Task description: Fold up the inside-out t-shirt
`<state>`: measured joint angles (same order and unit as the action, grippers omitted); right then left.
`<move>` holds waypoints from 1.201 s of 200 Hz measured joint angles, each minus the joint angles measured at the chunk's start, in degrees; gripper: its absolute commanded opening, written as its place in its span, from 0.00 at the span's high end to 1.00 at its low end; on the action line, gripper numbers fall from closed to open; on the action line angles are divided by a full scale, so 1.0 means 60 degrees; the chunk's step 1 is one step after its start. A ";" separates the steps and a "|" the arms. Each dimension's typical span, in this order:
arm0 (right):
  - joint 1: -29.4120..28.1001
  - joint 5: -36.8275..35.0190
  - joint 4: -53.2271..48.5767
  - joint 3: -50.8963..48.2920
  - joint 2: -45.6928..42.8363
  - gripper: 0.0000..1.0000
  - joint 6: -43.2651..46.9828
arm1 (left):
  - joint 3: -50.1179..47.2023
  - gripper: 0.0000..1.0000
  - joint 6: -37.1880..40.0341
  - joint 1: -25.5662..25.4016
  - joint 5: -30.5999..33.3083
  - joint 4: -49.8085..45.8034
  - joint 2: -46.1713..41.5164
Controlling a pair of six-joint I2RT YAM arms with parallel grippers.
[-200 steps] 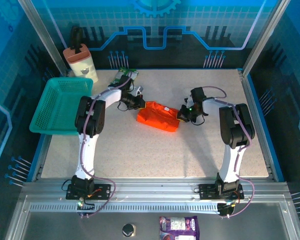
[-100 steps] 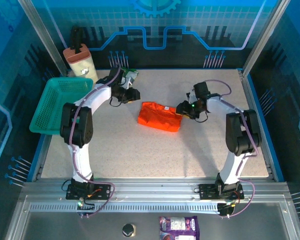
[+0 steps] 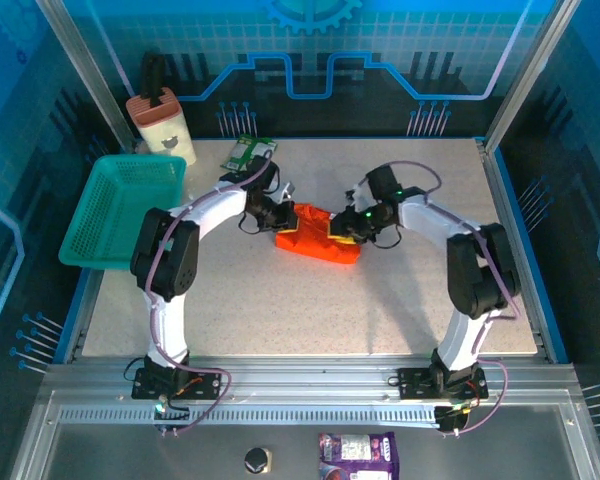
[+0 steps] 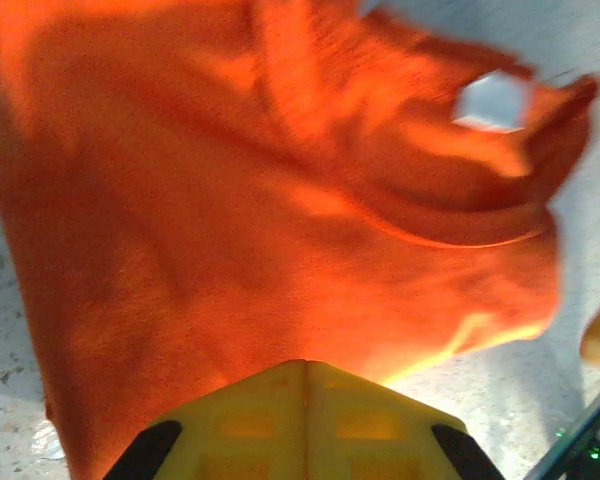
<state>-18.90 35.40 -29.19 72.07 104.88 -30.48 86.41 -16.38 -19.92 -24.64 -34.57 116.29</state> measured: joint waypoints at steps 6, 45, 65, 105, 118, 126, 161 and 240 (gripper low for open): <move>-0.0095 0.0149 0.0033 0.0011 0.0262 0.66 -0.0036 | -0.0146 0.99 0.0029 0.0029 0.0073 -0.0011 0.0135; 0.0295 -0.0182 -0.0211 0.0087 0.1486 0.66 -0.0284 | -0.1016 1.00 -0.0044 0.0317 0.0066 0.0131 0.0510; 0.0503 -0.0386 -0.0510 0.0284 0.1599 0.64 -0.0266 | -0.1202 1.00 -0.0149 0.0433 -0.0200 0.0415 0.0463; 0.0619 -0.0393 -0.0685 0.0605 0.1209 0.62 -0.0208 | -0.1355 0.97 -0.0557 0.0550 -0.0415 0.0601 0.0197; 0.0699 -0.0361 -0.0699 0.0656 0.0940 0.61 -0.0215 | -0.1293 0.97 -0.0729 0.0605 -0.0528 0.0605 0.0044; 0.0790 -0.0353 -0.0696 0.0739 0.0834 0.61 -0.0248 | -0.1093 0.98 -0.0798 0.0619 -0.0601 0.0557 0.0029; 0.1311 -0.0390 -0.0645 0.1366 0.0929 0.61 -0.0386 | 0.0780 1.00 -0.0987 0.0641 -0.0659 0.0579 0.0342; 0.1494 0.0189 0.0117 0.2929 0.3289 0.63 -0.0794 | 0.4211 1.00 -0.1042 0.0652 -0.0382 0.0433 0.3778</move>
<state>-9.93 36.53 -28.49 89.65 124.62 -35.24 111.68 -22.63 -16.01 -26.94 -31.97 138.96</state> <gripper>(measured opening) 0.373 0.051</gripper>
